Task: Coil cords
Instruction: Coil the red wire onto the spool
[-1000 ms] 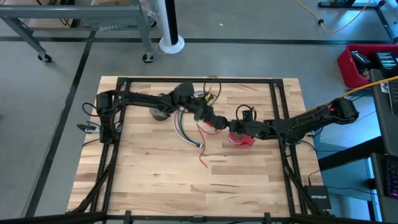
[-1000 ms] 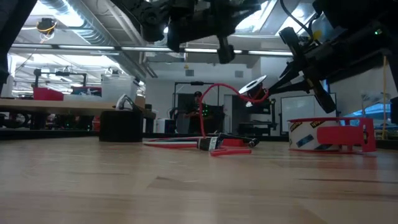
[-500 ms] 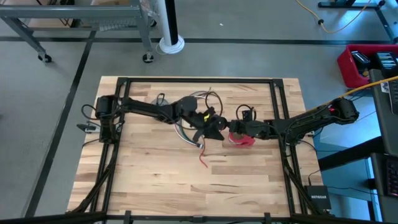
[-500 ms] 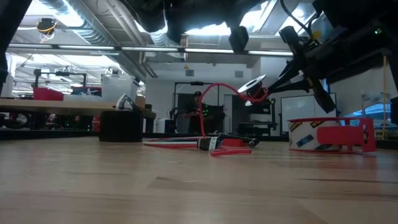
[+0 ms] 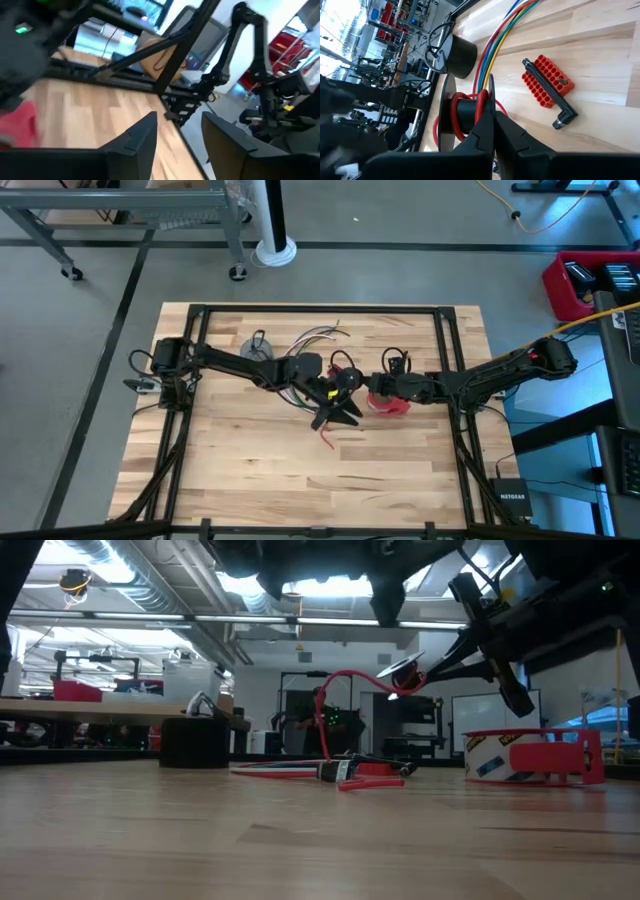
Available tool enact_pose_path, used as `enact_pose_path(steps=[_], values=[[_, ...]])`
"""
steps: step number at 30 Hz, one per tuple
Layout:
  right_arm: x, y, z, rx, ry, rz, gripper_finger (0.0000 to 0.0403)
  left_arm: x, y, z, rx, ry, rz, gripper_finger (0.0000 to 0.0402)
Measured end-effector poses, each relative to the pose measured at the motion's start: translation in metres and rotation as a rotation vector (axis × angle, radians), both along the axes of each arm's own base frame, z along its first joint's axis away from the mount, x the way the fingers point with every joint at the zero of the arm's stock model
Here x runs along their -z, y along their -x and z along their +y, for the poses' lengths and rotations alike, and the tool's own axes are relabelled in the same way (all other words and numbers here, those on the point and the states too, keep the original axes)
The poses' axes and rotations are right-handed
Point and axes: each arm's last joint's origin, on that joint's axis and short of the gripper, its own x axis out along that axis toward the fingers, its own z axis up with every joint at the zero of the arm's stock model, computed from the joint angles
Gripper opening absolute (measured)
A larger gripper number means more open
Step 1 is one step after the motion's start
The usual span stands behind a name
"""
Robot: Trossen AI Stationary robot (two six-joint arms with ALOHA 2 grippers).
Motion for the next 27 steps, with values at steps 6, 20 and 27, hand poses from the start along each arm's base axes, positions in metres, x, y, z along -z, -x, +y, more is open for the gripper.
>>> enact_pose_path(steps=[6, 20, 27], values=[[-0.003, 0.002, 0.000, -0.007, 0.001, -0.007, 0.0003, -0.021, 0.023, 0.030, -0.047, 0.037, 0.159, 0.0152], [-0.021, 0.019, 0.000, -0.096, 0.013, -0.012, 0.0003, -0.024, 0.102, 0.028, -0.222, -0.497, 0.692, 0.0153], [-0.020, 0.019, 0.002, -0.154, 0.013, 0.003, 0.0003, 0.026, 0.108, 0.013, -0.286, -0.570, 0.740, 0.0153]])
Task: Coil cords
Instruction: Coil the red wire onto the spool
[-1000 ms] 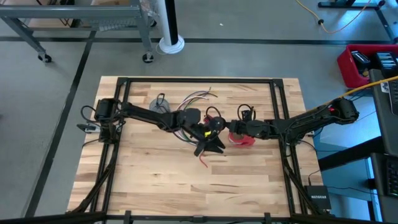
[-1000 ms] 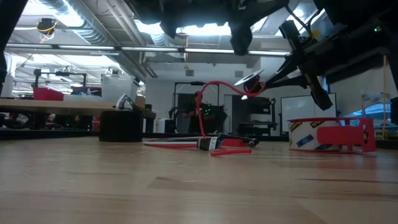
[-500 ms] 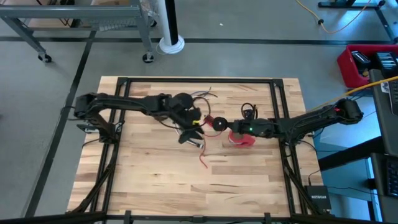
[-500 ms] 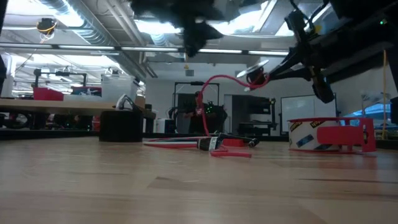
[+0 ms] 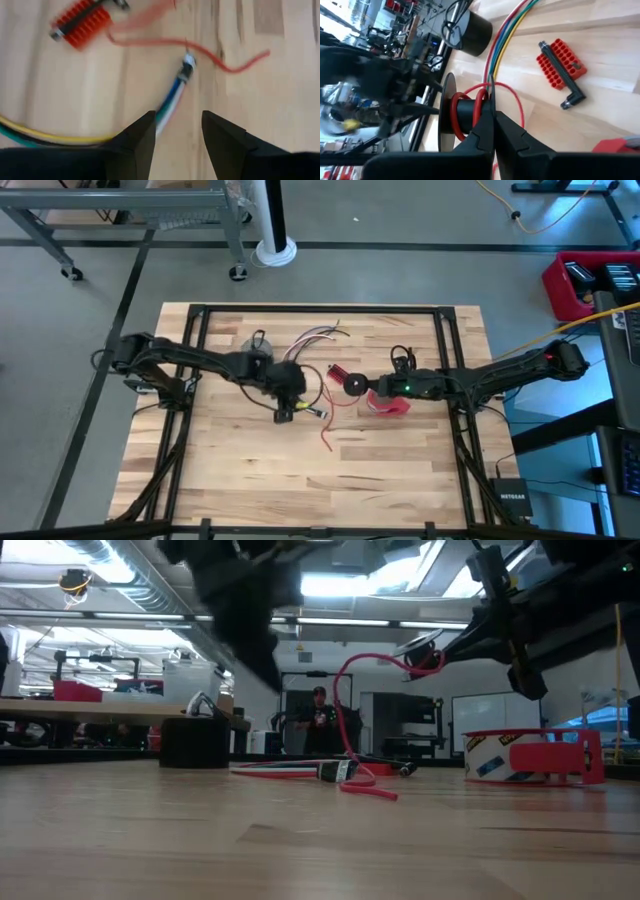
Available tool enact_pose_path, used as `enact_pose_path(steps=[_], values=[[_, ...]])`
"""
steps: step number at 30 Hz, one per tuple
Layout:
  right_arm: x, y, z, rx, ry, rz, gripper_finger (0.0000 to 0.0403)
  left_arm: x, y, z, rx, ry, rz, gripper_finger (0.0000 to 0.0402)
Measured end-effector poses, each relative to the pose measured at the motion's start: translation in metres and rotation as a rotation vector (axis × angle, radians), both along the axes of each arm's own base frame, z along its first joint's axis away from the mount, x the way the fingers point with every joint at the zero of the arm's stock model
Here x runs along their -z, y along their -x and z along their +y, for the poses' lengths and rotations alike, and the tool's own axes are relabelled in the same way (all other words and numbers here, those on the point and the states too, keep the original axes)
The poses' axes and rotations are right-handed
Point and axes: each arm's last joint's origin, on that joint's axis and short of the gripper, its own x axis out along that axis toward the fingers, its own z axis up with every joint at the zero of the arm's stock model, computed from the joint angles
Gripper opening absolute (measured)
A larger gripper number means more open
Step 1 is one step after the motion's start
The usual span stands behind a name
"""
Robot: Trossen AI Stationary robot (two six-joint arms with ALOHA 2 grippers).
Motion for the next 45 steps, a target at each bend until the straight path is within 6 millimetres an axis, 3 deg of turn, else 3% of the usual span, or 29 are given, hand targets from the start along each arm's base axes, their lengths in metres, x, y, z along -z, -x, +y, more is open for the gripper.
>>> enact_pose_path(steps=[5, 11, 16, 19, 23, 26, 29, 38, 45], values=[[0.001, 0.000, 0.001, -0.023, -0.009, 0.007, 0.0003, 0.018, 0.030, 0.000, -0.132, 0.070, 0.040, 0.0153], [0.001, 0.001, 0.001, -0.023, -0.008, 0.017, 0.0003, 0.007, 0.081, 0.002, -0.262, 0.064, -0.069, 0.0153], [0.001, 0.000, 0.001, -0.020, -0.007, 0.014, 0.0003, 0.008, 0.119, 0.004, -0.369, 0.126, -0.346, 0.0153], [0.000, 0.000, 0.000, -0.014, -0.005, 0.005, 0.0003, 0.026, 0.131, 0.004, -0.402, 0.196, -0.531, 0.0153], [-0.004, -0.002, 0.001, -0.022, 0.010, -0.045, 0.0003, 0.049, 0.136, 0.007, -0.574, 0.346, -0.806, 0.0153], [-0.009, -0.004, 0.000, 0.004, 0.022, -0.092, 0.0003, 0.056, 0.132, 0.009, -0.666, 0.416, -0.914, 0.0153], [-0.010, -0.004, -0.001, 0.040, 0.036, -0.105, 0.0003, 0.058, 0.116, 0.007, -0.645, 0.394, -0.909, 0.0153], [-0.011, -0.006, -0.001, 0.053, 0.036, -0.131, 0.0003, 0.073, 0.037, 0.003, -0.358, -0.052, -0.722, 0.0153], [-0.011, -0.006, -0.001, 0.050, 0.035, -0.131, 0.0003, 0.094, 0.003, 0.002, -0.292, -0.145, -0.642, 0.0153]])
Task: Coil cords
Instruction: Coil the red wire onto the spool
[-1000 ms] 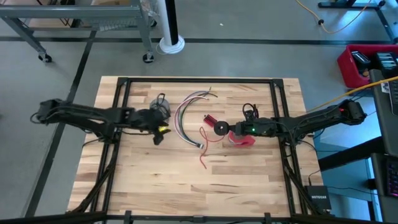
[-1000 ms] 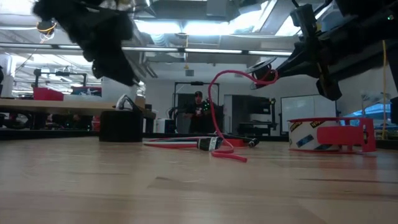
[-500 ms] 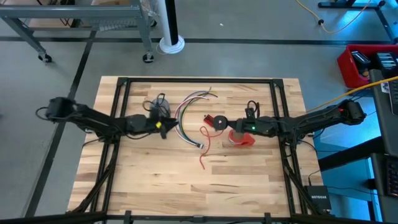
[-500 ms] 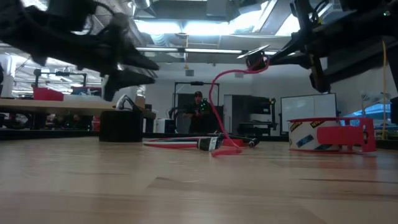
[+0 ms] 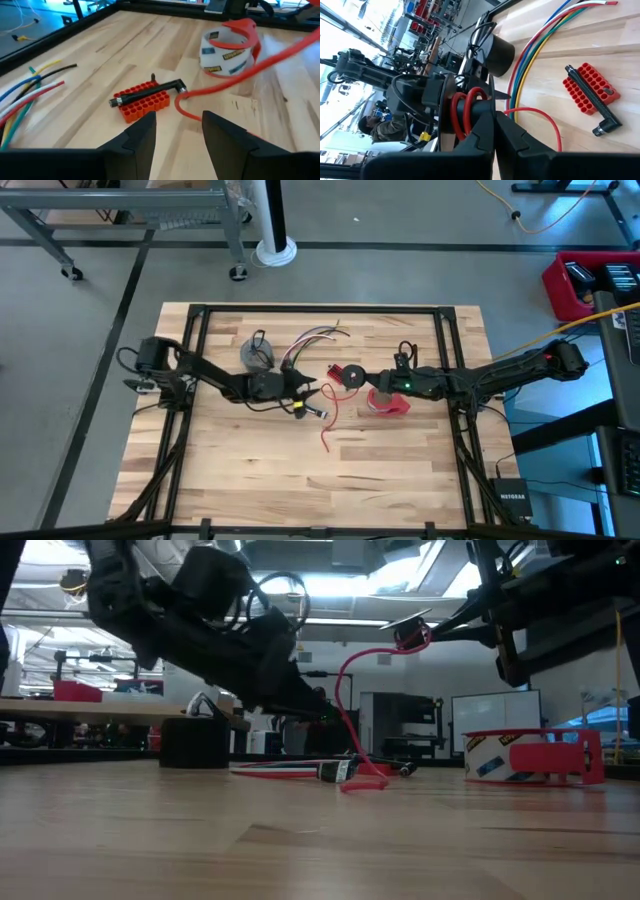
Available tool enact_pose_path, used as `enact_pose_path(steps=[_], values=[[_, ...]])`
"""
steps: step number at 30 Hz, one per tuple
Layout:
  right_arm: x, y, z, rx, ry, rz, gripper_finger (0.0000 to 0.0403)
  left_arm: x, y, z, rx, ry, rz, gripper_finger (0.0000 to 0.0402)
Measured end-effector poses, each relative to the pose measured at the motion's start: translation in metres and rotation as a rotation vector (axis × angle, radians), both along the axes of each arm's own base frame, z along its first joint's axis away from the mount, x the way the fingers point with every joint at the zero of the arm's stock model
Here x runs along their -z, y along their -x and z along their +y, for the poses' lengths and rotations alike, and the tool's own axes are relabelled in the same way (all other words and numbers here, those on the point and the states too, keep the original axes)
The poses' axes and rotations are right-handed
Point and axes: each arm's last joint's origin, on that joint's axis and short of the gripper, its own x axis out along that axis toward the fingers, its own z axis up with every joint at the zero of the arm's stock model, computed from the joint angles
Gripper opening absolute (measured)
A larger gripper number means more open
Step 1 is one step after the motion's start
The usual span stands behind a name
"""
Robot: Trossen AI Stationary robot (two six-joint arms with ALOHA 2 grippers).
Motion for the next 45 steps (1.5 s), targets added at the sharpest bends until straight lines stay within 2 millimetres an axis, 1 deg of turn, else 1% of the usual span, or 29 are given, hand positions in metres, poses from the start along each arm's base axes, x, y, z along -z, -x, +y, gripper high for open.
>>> enact_pose_path(steps=[7, 11, 17, 21, 26, 29, 35, 37, 40, 45], values=[[0.000, 0.000, 0.000, 0.000, 0.000, 0.000, 0.0003, -0.007, -0.009, 0.000, -0.011, -0.043, -0.025, 0.0153], [0.000, 0.000, 0.000, 0.000, -0.001, -0.001, 0.0003, -0.010, -0.013, -0.005, 0.052, -0.055, -0.030, 0.0153], [0.000, 0.000, 0.000, 0.000, -0.001, -0.002, 0.0003, -0.014, -0.016, -0.009, 0.069, -0.055, -0.040, 0.0153], [0.000, 0.000, 0.000, 0.000, -0.001, -0.003, 0.0003, -0.012, -0.015, -0.013, 0.079, -0.047, -0.028, 0.0153], [0.000, 0.000, 0.000, 0.000, -0.002, -0.003, 0.0003, -0.003, -0.012, -0.019, 0.093, -0.026, 0.065, 0.0153], [0.000, 0.000, 0.000, 0.000, -0.002, -0.003, 0.0003, -0.003, -0.011, -0.021, 0.088, -0.001, 0.064, 0.0153], [0.000, 0.000, 0.000, 0.000, -0.002, -0.005, 0.0003, -0.004, -0.012, -0.019, 0.059, -0.013, 0.043, 0.0153], [-0.001, 0.000, 0.000, 0.000, -0.003, -0.014, 0.0003, -0.002, -0.014, -0.019, 0.044, -0.016, 0.028, 0.0153], [-0.002, -0.001, 0.000, -0.001, -0.004, -0.021, 0.0003, 0.001, -0.023, -0.019, 0.044, -0.020, -0.022, 0.0153], [-0.002, -0.001, 0.000, -0.001, -0.004, -0.020, 0.0003, 0.008, -0.035, -0.020, 0.048, -0.037, -0.017, 0.0153]])
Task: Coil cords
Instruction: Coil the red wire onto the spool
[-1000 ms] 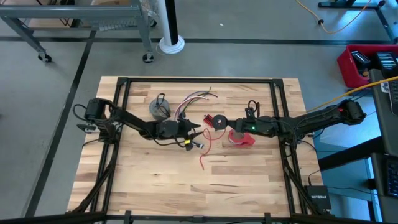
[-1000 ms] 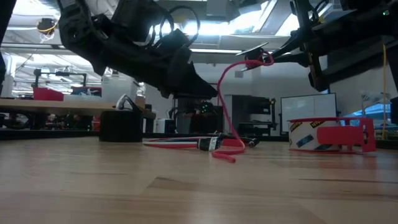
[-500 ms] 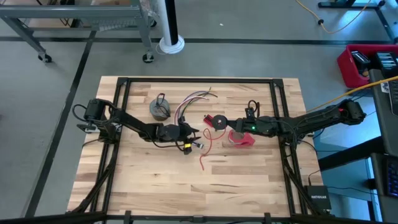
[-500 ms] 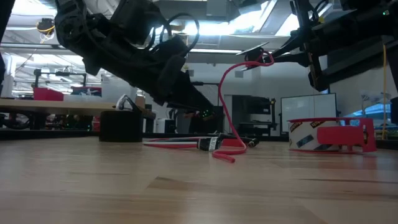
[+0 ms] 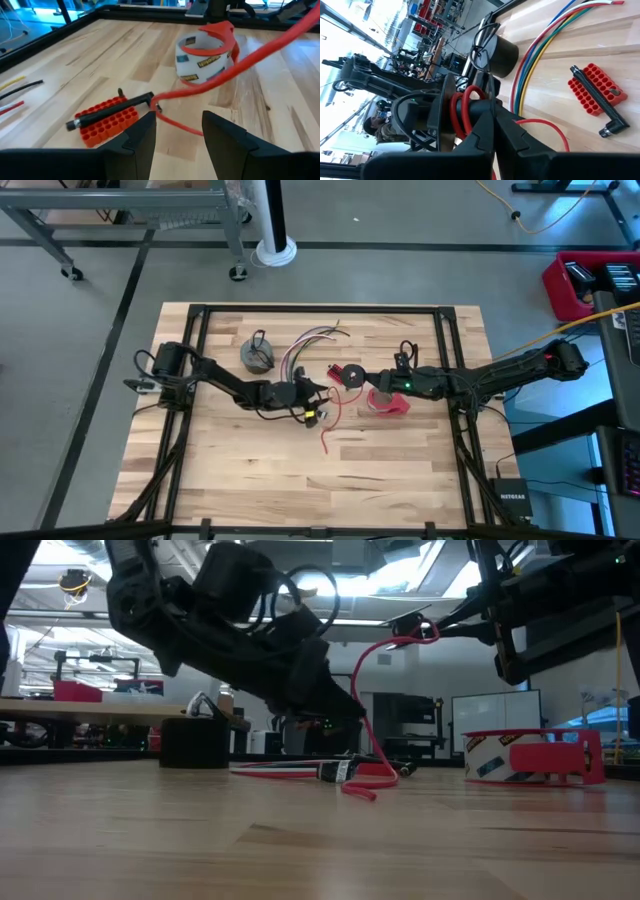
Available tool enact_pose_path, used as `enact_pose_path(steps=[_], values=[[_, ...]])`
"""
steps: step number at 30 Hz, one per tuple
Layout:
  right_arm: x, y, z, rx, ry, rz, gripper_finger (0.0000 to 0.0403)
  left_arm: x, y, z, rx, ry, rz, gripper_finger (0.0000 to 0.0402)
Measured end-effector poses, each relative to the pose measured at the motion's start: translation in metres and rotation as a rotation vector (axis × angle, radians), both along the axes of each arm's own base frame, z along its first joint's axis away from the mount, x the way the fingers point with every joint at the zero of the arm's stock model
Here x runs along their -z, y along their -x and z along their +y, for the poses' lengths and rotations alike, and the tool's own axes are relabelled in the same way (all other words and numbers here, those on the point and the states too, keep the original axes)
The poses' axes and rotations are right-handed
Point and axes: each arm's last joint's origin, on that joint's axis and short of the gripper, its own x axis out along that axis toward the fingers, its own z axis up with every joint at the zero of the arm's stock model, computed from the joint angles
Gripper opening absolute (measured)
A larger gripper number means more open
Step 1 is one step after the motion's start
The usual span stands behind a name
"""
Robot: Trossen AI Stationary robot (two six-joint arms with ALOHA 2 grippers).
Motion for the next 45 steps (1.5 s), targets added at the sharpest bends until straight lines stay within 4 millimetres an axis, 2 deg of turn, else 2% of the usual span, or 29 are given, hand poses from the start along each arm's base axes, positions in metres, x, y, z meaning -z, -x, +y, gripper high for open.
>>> enact_pose_path(steps=[7, 12, 16, 22, 24, 35, 39, 45], values=[[-0.001, 0.000, 0.000, -0.003, 0.013, -0.008, 0.0003, -0.004, -0.017, 0.001, -0.020, -0.003, -0.033, 0.0153], [-0.002, 0.000, 0.000, -0.012, 0.012, -0.014, 0.0003, 0.003, -0.023, 0.002, -0.025, -0.005, -0.012, 0.0147], [-0.002, -0.001, 0.001, -0.019, 0.011, -0.014, 0.0003, 0.003, -0.022, 0.002, -0.045, 0.005, -0.006, 0.0108], [-0.002, -0.001, 0.001, -0.020, 0.011, -0.013, 0.0003, 0.002, -0.022, 0.003, -0.073, 0.055, -0.030, 0.0019], [-0.002, -0.001, 0.001, -0.020, 0.011, -0.013, 0.0003, 0.002, -0.022, 0.003, -0.080, 0.075, -0.035, 0.0007], [0.001, 0.000, 0.001, -0.029, 0.011, 0.013, 0.0003, 0.002, -0.016, 0.005, -0.199, 0.125, 0.011, 0.0006], [0.004, 0.001, 0.001, -0.052, 0.008, 0.047, 0.0003, -0.005, -0.006, 0.008, -0.279, 0.096, 0.113, 0.0003], [0.011, 0.003, 0.002, -0.078, -0.018, 0.119, 0.0003, -0.021, 0.008, 0.021, -0.290, 0.108, 0.233, 0.0003]])
